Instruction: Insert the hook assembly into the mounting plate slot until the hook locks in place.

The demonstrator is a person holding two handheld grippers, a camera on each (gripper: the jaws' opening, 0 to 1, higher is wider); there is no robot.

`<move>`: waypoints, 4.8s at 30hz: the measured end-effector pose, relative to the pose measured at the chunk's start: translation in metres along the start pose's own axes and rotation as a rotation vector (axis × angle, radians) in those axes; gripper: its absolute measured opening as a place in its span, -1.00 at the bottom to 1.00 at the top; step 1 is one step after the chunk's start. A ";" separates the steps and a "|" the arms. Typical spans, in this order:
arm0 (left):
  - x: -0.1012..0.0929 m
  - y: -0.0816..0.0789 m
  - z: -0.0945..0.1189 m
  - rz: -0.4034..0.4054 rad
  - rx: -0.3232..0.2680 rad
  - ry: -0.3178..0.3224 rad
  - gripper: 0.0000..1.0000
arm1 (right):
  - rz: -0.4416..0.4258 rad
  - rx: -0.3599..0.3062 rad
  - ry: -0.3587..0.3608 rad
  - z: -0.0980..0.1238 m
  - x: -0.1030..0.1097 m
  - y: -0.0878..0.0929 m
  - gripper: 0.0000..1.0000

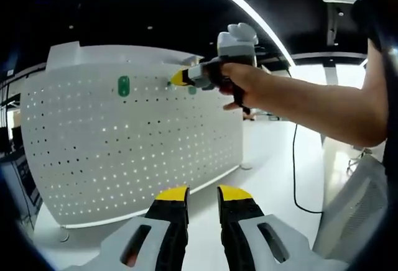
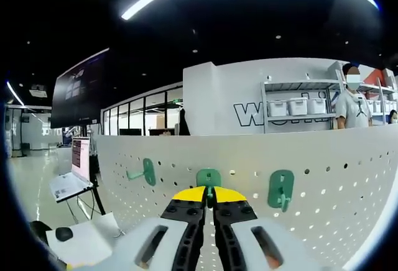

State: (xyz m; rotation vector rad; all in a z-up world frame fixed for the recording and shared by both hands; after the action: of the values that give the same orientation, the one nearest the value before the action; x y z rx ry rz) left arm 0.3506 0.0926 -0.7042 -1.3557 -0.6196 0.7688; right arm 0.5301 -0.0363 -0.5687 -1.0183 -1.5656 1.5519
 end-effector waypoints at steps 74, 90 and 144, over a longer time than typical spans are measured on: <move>0.004 -0.002 0.002 0.023 -0.011 0.012 -0.68 | 0.520 0.089 0.247 -0.023 0.013 0.000 -0.94; 0.004 -0.004 0.003 0.033 -0.027 0.022 -0.66 | 0.520 0.075 0.234 -0.019 0.014 0.002 -0.92; 0.011 0.005 0.002 0.007 0.009 0.001 -0.66 | 0.349 0.062 0.042 0.058 0.010 0.023 -0.68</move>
State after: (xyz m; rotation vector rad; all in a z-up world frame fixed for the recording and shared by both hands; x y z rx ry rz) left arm 0.3553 0.1033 -0.7093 -1.3507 -0.6097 0.7755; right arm 0.4755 -0.0536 -0.5940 -1.3330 -1.3532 1.7850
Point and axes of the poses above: the point that each gripper's makers call its tool centre point, and the gripper's own axes: z roughly backward along the fingers, x roughly to its left, y roughly out of its underside, the point moved 5 cm from there along z, roughly backward along the fingers, and after that the axes turned 5 degrees about z, right-handed, at the moved point
